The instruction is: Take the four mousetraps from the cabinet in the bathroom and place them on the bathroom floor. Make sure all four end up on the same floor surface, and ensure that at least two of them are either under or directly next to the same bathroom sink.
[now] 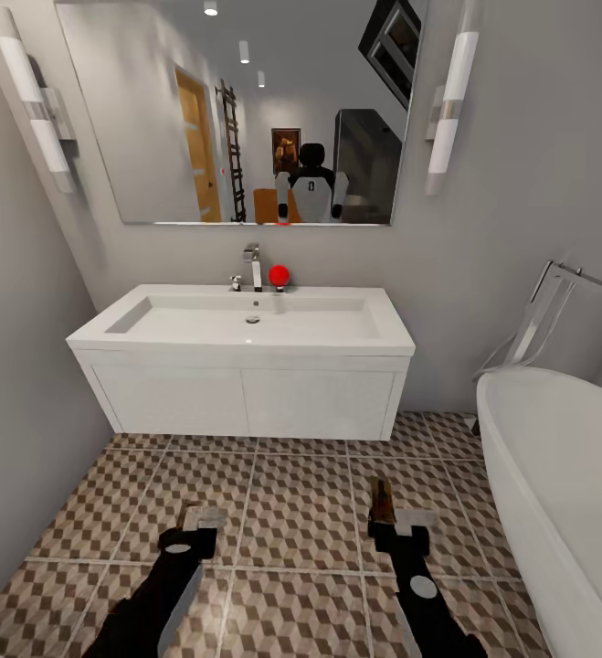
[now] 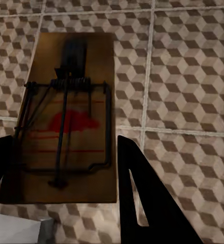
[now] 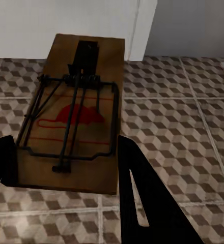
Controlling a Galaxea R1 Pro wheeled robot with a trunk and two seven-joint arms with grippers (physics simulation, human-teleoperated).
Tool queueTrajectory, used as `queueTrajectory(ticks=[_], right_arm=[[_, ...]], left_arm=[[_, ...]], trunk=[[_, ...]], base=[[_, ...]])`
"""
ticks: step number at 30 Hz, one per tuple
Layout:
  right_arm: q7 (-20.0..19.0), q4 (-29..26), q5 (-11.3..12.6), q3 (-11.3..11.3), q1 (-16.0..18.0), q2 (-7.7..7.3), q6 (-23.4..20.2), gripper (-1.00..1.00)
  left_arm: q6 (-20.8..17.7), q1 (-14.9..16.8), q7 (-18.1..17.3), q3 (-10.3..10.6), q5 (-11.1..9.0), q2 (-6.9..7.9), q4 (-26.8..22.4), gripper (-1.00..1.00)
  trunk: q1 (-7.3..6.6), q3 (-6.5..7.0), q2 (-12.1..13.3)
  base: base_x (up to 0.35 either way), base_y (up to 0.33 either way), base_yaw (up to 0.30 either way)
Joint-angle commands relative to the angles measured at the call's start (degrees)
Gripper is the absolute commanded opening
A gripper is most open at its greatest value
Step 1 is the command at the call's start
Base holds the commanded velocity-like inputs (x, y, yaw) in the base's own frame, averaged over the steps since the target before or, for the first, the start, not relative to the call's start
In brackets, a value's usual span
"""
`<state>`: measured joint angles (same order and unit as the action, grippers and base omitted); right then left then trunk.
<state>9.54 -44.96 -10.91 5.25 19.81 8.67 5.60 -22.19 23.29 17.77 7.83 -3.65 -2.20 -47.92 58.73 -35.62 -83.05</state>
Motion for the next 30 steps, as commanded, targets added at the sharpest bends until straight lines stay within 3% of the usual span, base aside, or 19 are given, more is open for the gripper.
queueTrajectory(ticks=[1, 4, 5, 7, 12, 14, 22, 28, 30], right_arm=[[-0.03, -2.77, -0.44, -0.23, 0.32, 0.55, -2.28, -1.00], [0.07, -9.05, -0.55, -1.20, 2.25, 1.15, -9.98, -1.00], [0.08, -9.95, -0.56, -1.31, 2.81, 1.22, -11.85, -1.00], [0.11, -12.14, -0.54, -1.56, 5.78, 1.33, -19.26, -1.00], [0.12, -13.14, -0.45, -1.70, 10.98, 1.33, -28.07, -1.00], [0.09, -13.22, -0.44, -1.75, 11.70, 1.33, -29.16, -1.00], [-0.26, -11.44, -0.37, -2.06, 12.38, 1.33, -30.25, -1.00], [-0.22, -10.64, -0.42, -2.08, 12.39, 1.33, -30.28, -1.00], [-0.19, -10.57, -0.43, -2.08, 12.39, 1.33, -30.29, -1.00]], left_arm=[[-3.74, 1.62, 0.47, 0.18, -0.31, -0.11, -2.70, -1.00], [-10.65, 7.04, 0.44, 0.16, -0.27, -0.54, -5.34, -1.00], [-11.90, 8.43, 0.43, 0.16, -0.27, -0.59, -5.29, -1.00], [-15.74, 14.34, 0.43, 0.15, -0.29, -0.71, -2.73, -1.00], [-18.07, 24.40, 0.49, 0.11, -0.14, -0.74, 8.94, -1.00], [-17.59, 26.18, 0.48, 0.11, -0.09, -0.78, 10.82, -1.00], [2.04, 27.89, 0.35, 0.61, -0.29, -2.38, 18.48, -1.00], [11.90, 28.01, 0.28, 0.69, -0.30, -2.32, 27.79, -1.00], [12.95, 28.01, 0.31, 0.70, -0.35, -2.30, 28.86, -1.00]], trunk=[[0.00, -0.07, -0.03], [0.00, -0.07, -0.03], [0.00, -0.07, -0.03], [0.00, -0.07, -0.03], [0.00, -0.07, -0.03], [0.00, -0.07, -0.03], [0.00, -0.07, -0.03], [0.00, -0.07, -0.03], [0.00, -0.07, -0.03]], base=[[0.000, 0.000, 0.000], [0.000, 0.000, 0.000], [0.000, 0.000, 0.000], [0.000, 0.000, 0.000], [0.000, 0.000, 0.000], [0.000, 0.000, 0.000], [0.000, 0.000, 0.000], [0.000, 0.000, 0.000], [0.000, 0.000, 0.000]])
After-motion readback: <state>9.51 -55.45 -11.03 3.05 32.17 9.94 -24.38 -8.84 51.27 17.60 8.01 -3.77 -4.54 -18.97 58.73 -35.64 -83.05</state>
